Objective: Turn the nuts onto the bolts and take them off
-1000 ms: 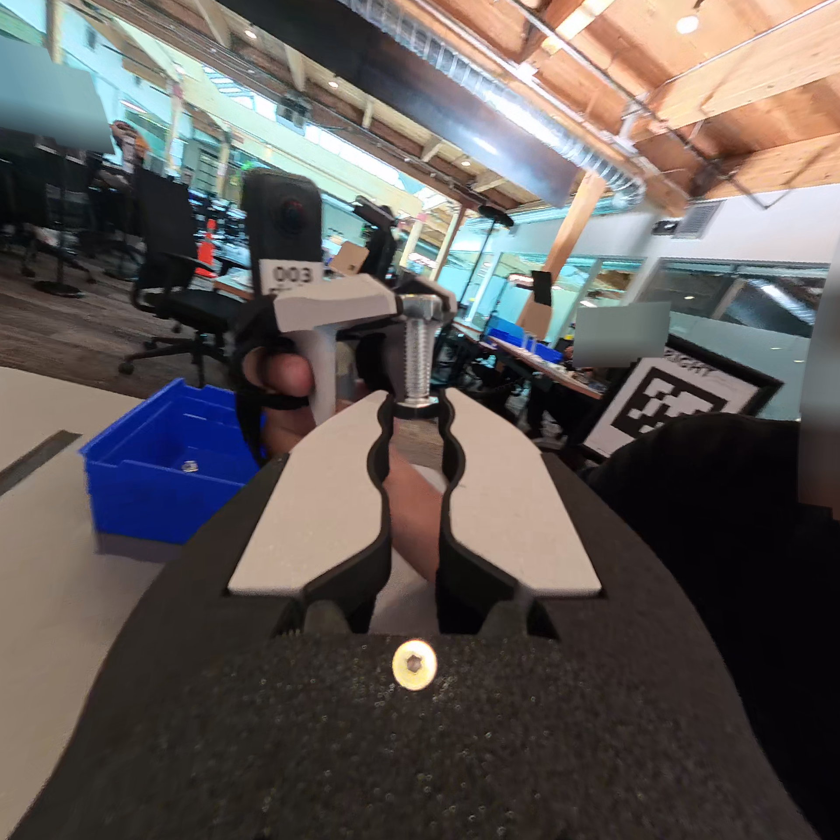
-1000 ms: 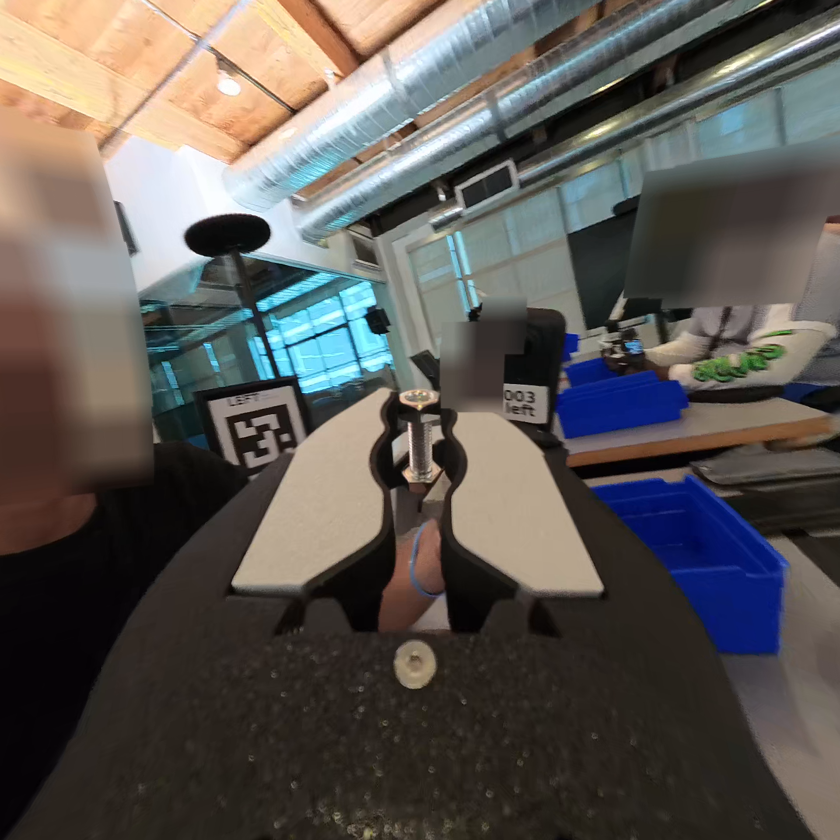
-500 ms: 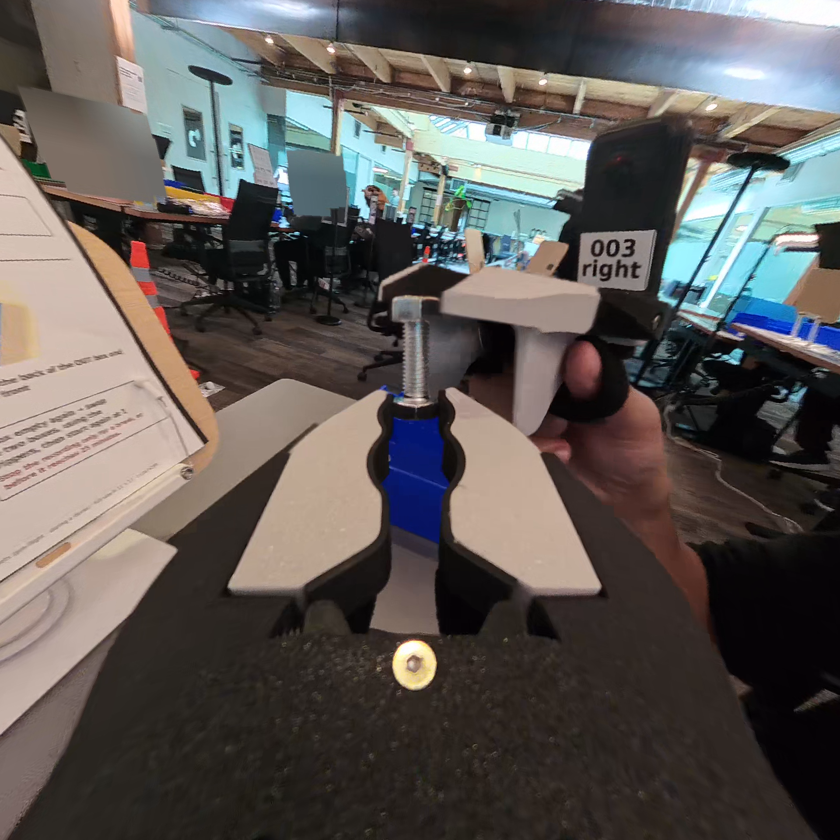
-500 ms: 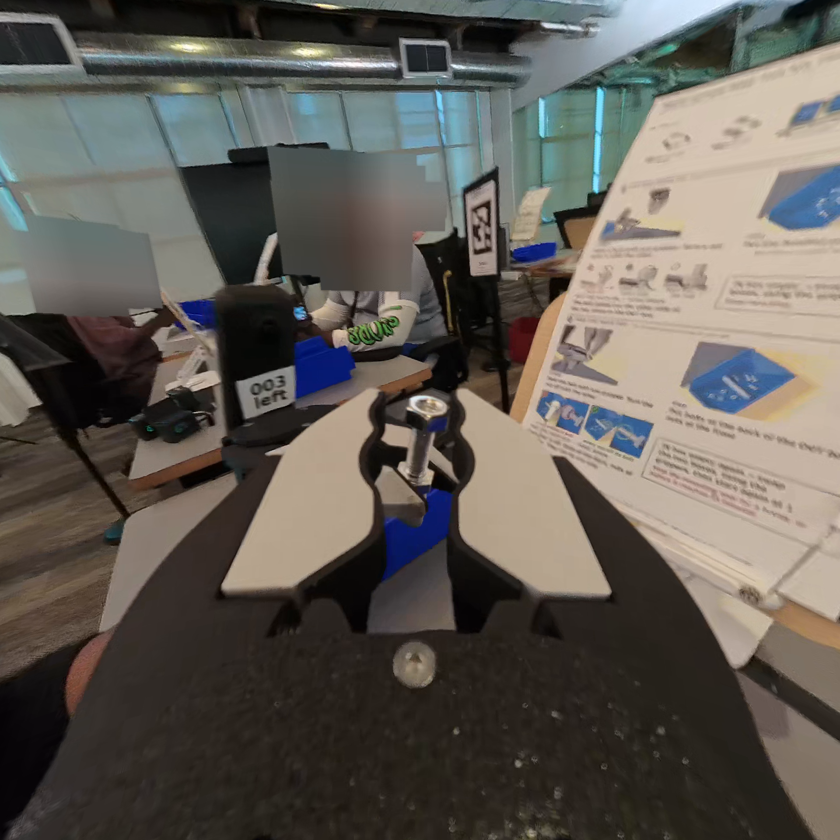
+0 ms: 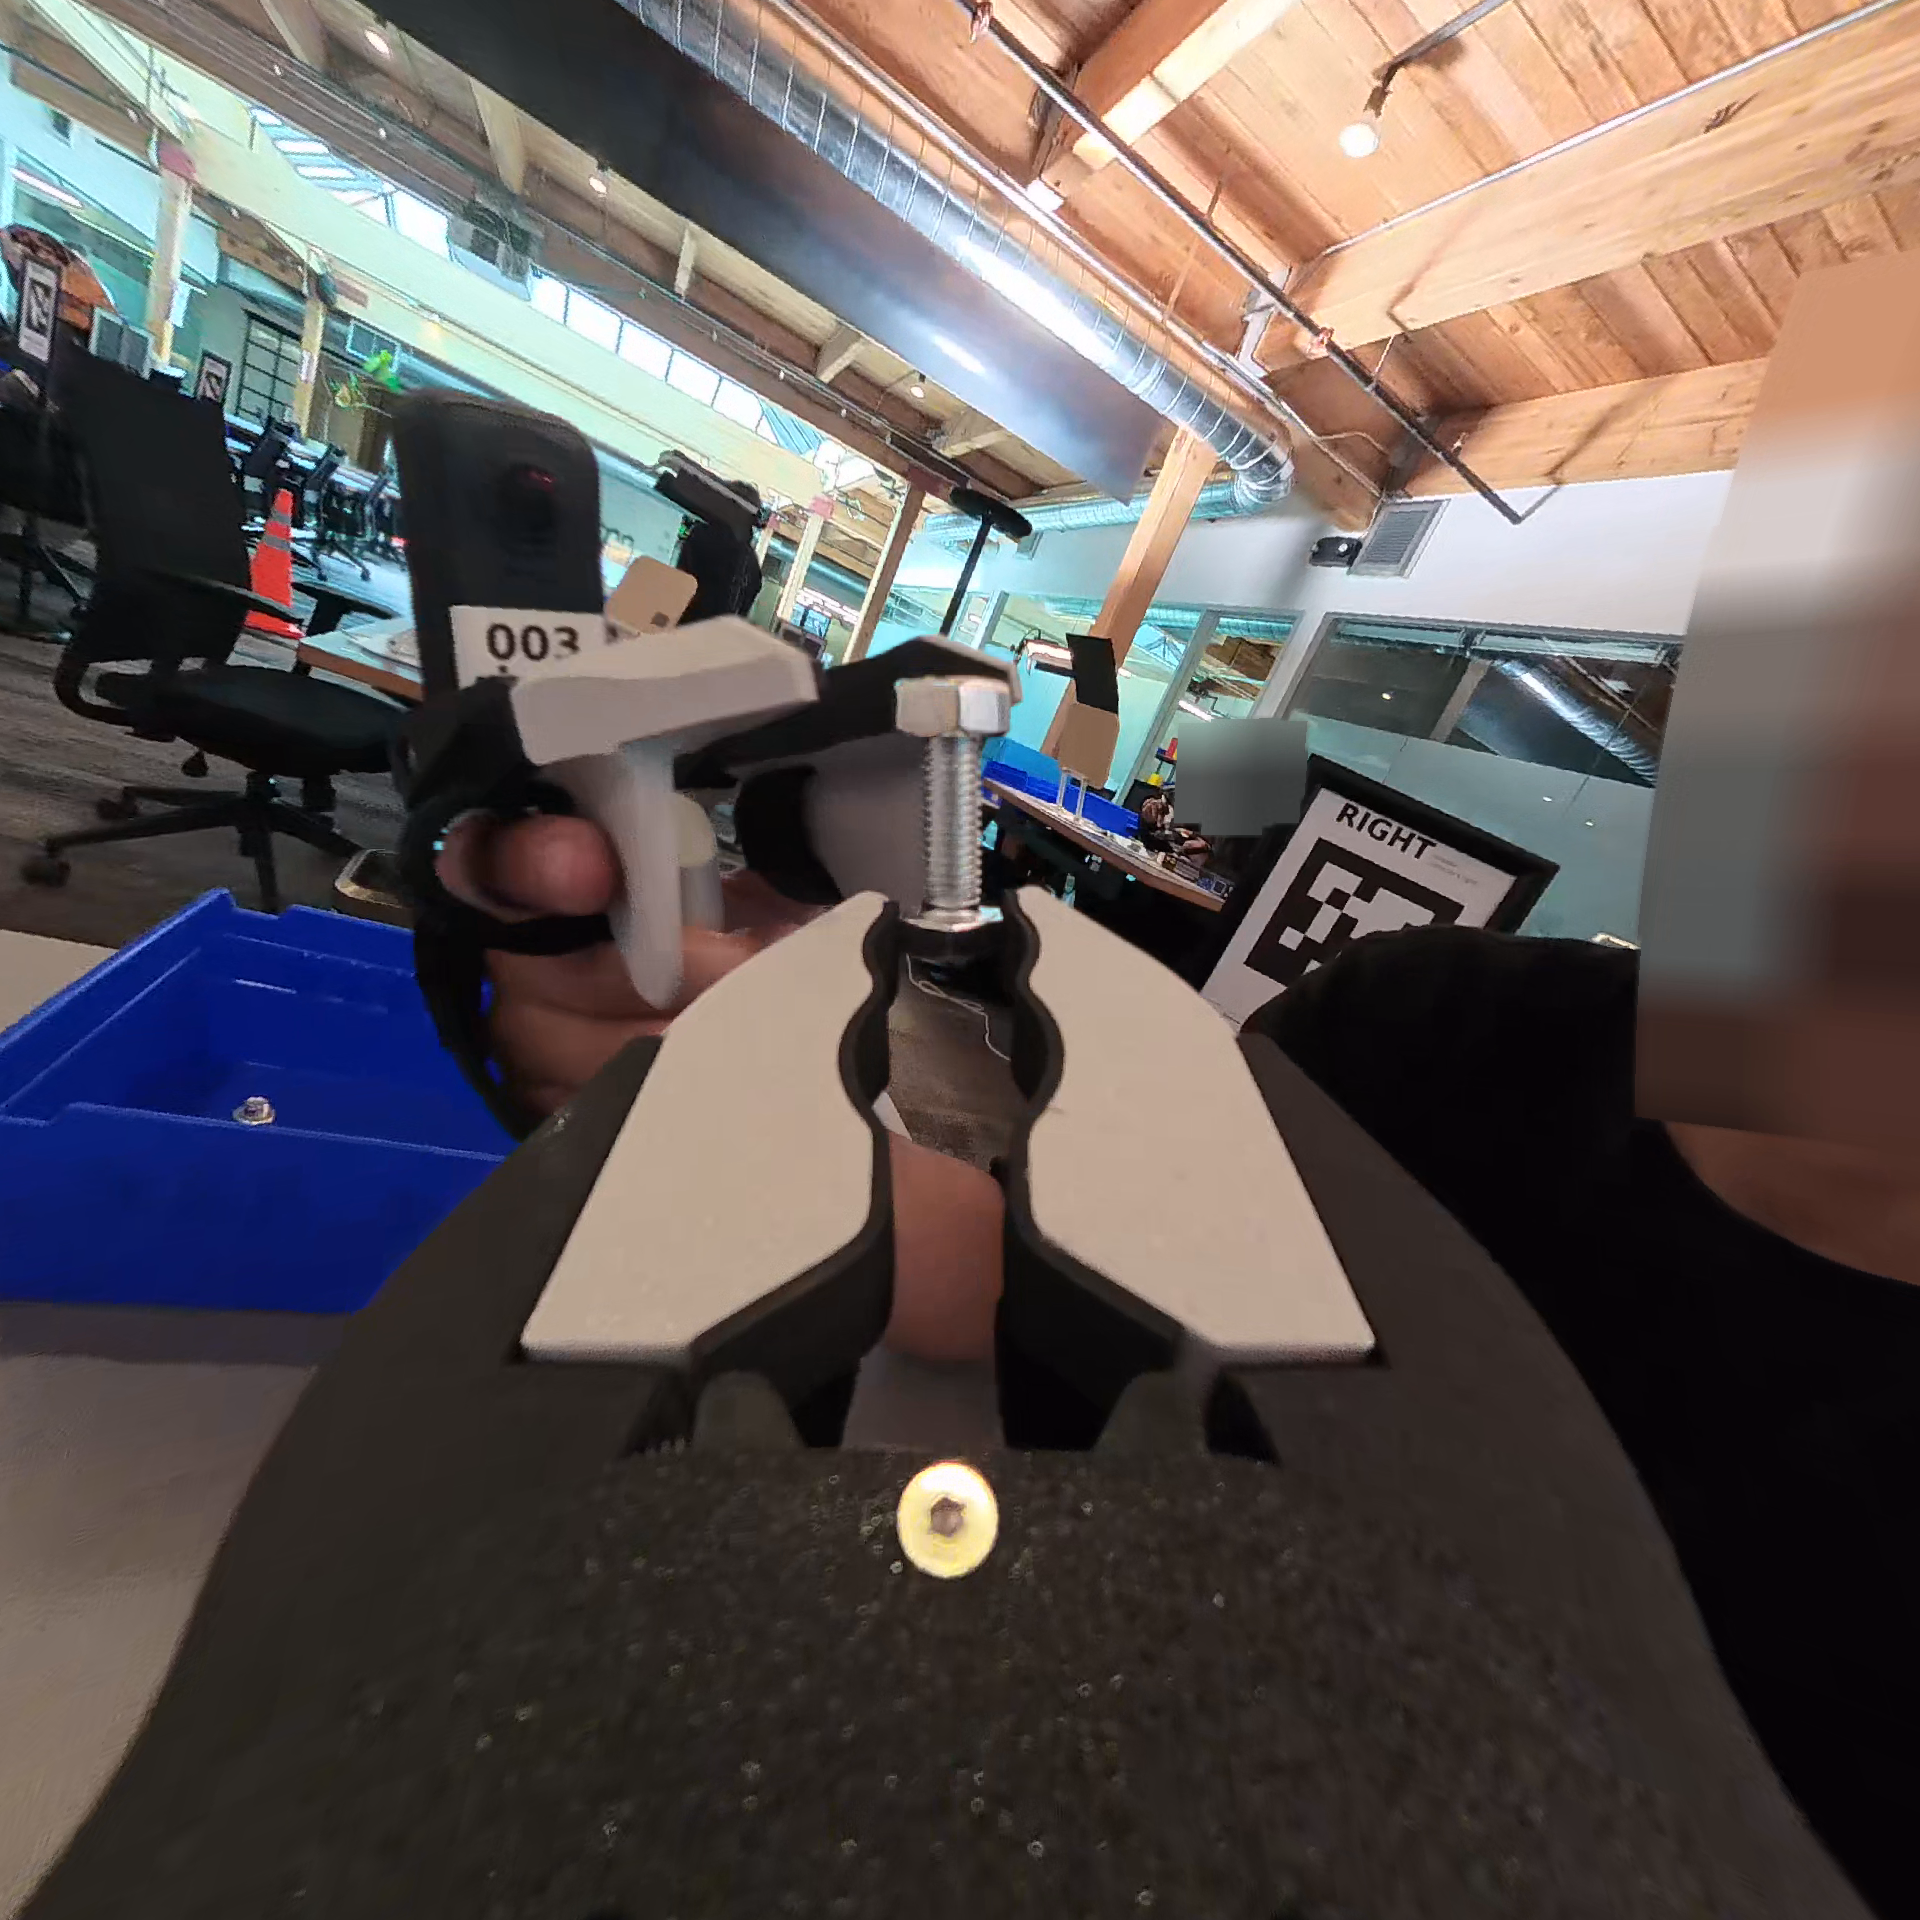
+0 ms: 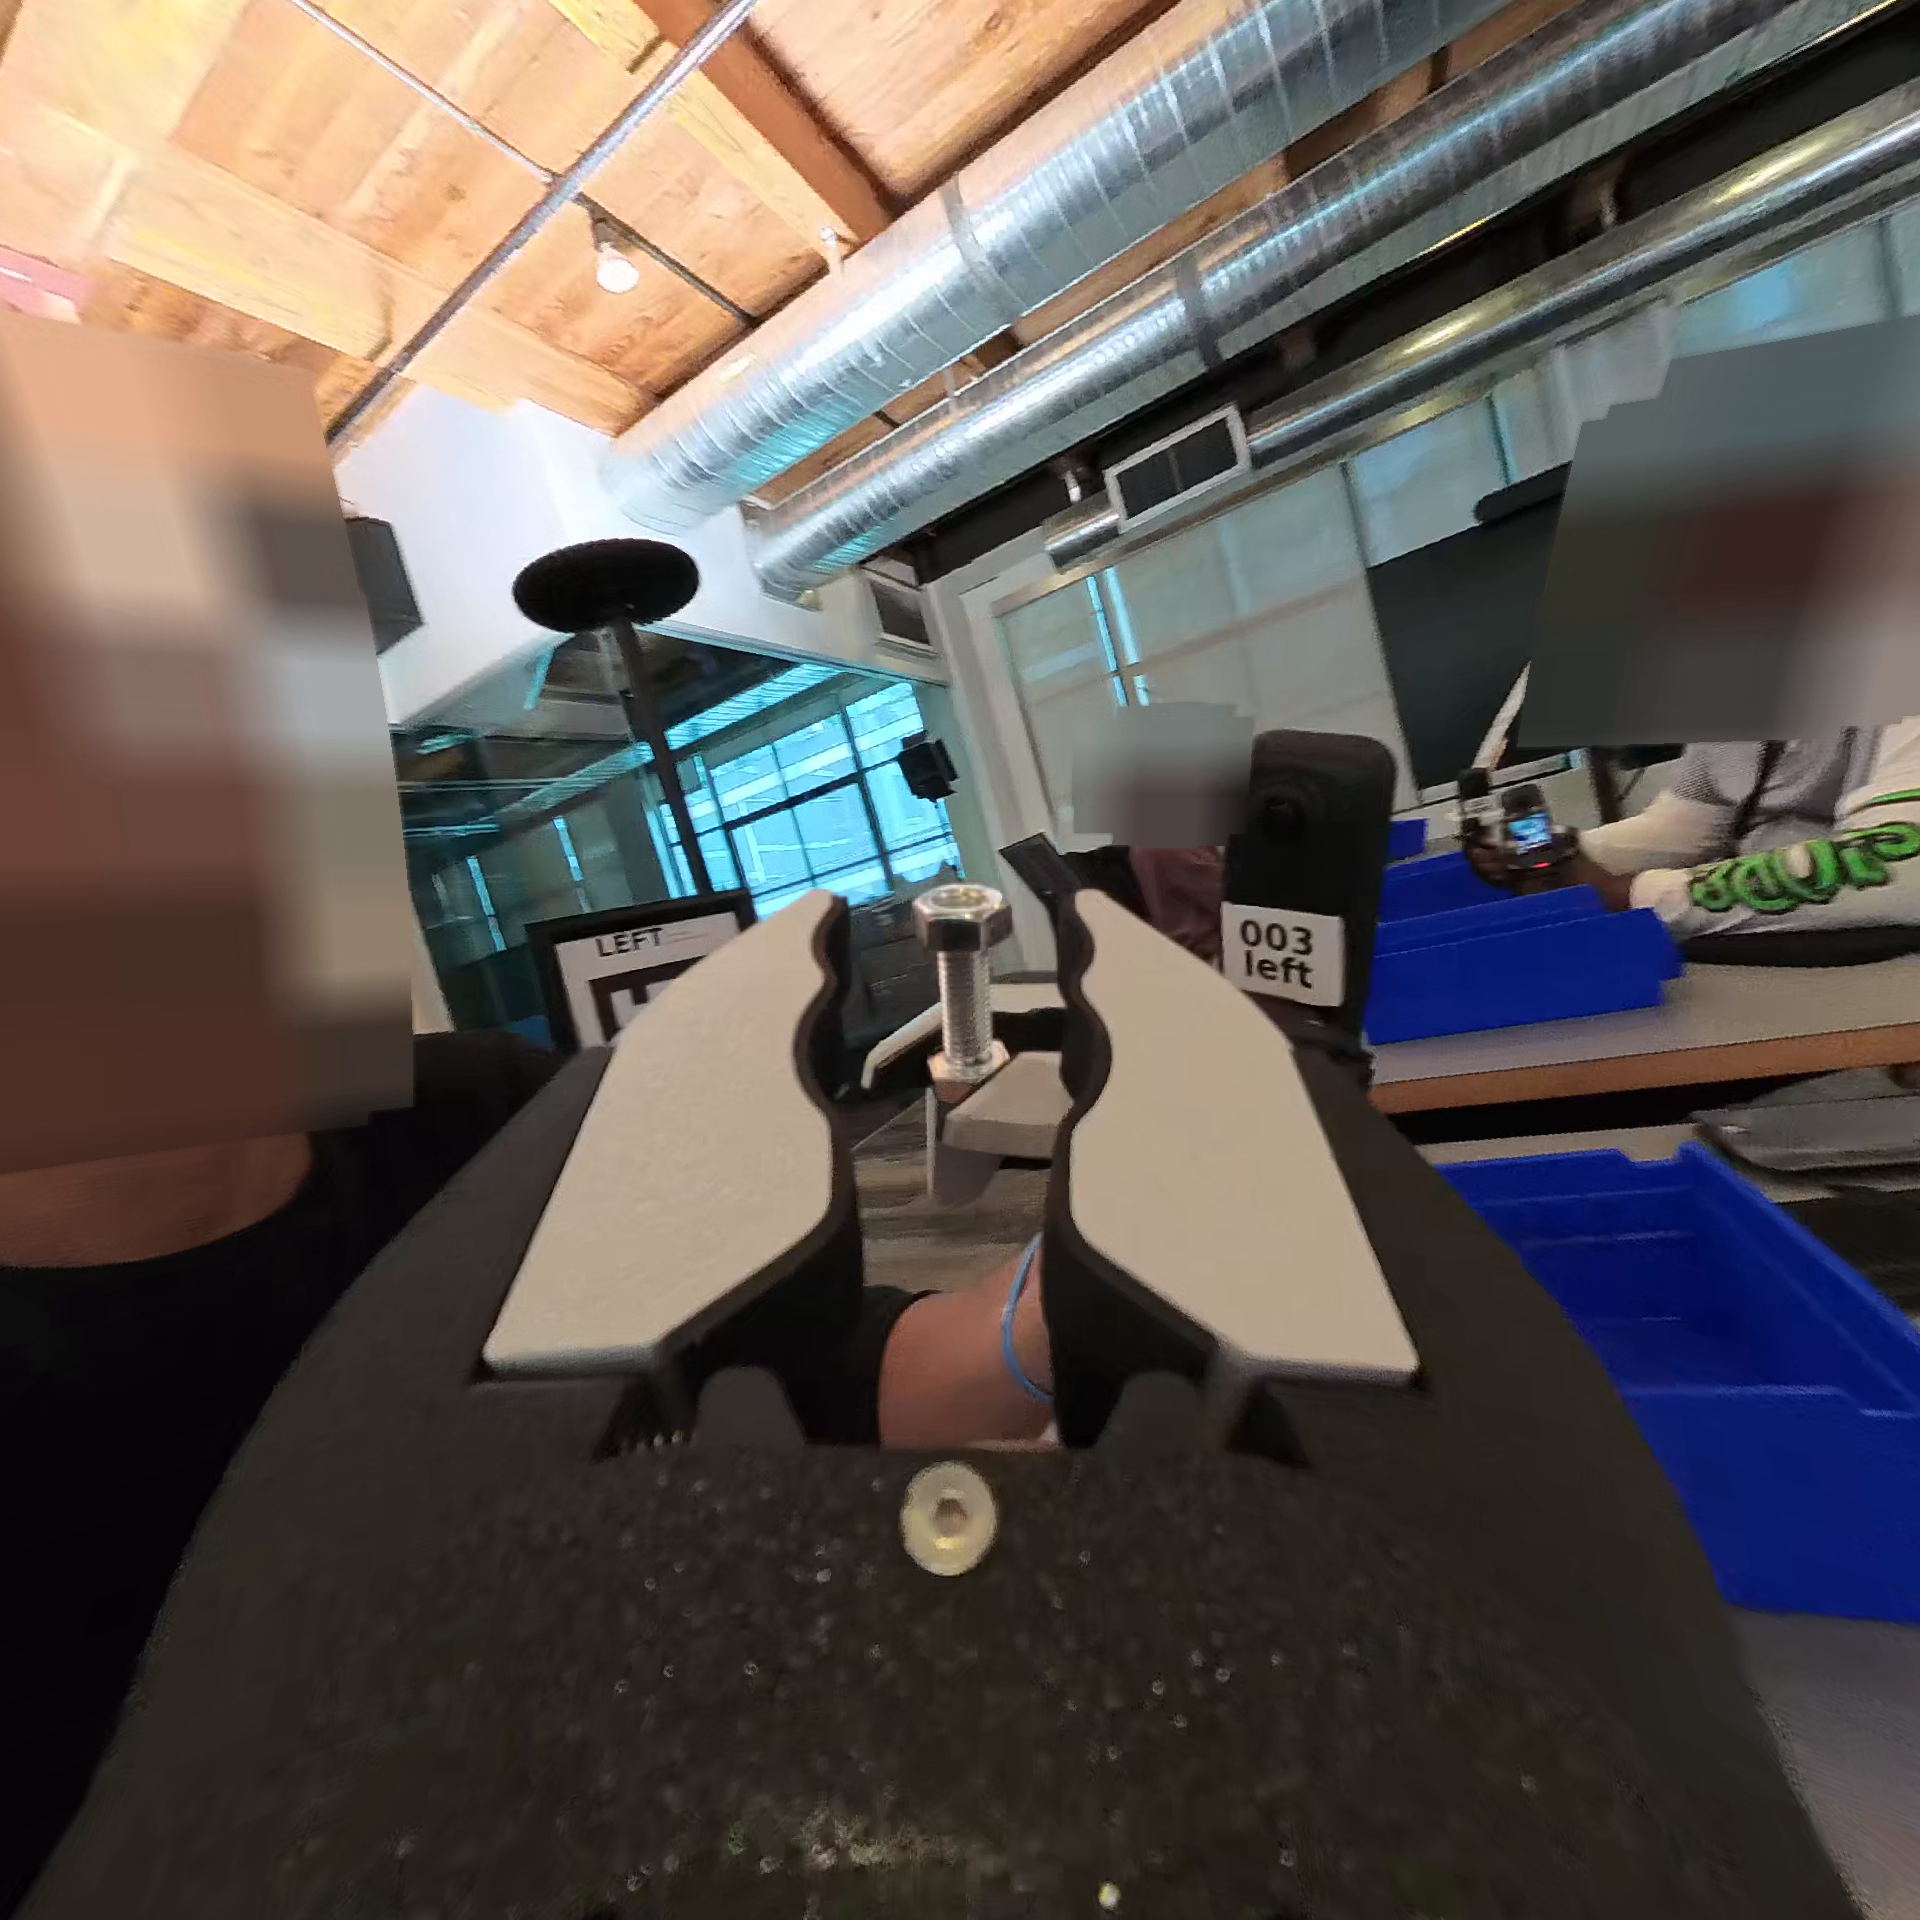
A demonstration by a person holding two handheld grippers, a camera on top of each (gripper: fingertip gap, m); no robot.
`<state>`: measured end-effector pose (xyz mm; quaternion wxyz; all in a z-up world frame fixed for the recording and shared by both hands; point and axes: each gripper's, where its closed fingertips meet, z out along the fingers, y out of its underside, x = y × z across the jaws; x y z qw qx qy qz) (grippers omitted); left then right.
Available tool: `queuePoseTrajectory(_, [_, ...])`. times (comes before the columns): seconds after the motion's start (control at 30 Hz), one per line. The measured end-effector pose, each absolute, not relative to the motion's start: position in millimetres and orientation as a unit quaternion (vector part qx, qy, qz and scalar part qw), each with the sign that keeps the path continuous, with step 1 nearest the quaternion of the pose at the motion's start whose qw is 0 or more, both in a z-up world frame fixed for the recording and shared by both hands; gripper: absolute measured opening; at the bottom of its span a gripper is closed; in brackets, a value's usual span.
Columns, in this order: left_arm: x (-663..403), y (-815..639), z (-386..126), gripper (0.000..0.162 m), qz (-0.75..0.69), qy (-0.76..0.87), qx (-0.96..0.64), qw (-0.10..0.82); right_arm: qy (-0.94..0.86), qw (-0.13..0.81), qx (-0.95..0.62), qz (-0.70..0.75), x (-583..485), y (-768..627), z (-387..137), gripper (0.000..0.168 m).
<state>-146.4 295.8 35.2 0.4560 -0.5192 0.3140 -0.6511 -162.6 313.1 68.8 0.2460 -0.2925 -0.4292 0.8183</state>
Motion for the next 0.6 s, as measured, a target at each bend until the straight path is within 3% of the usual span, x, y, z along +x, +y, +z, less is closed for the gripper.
queuePoseTrajectory(0.13, [-141,297,31,0.017,-0.648,0.316,-0.527,0.451,-0.448,0.229,-0.286,0.815,-164,307,63,0.019])
queuePoseTrajectory(0.27, [-143,305,29,0.018,-0.625,0.306,-0.545,0.468,-0.444,0.250,-0.318,0.799,-169,314,61,0.019])
queuePoseTrajectory(0.6, [-174,356,17,0.018,-0.375,0.247,-0.651,0.612,-0.399,0.501,-0.538,0.548,-199,353,53,0.019])
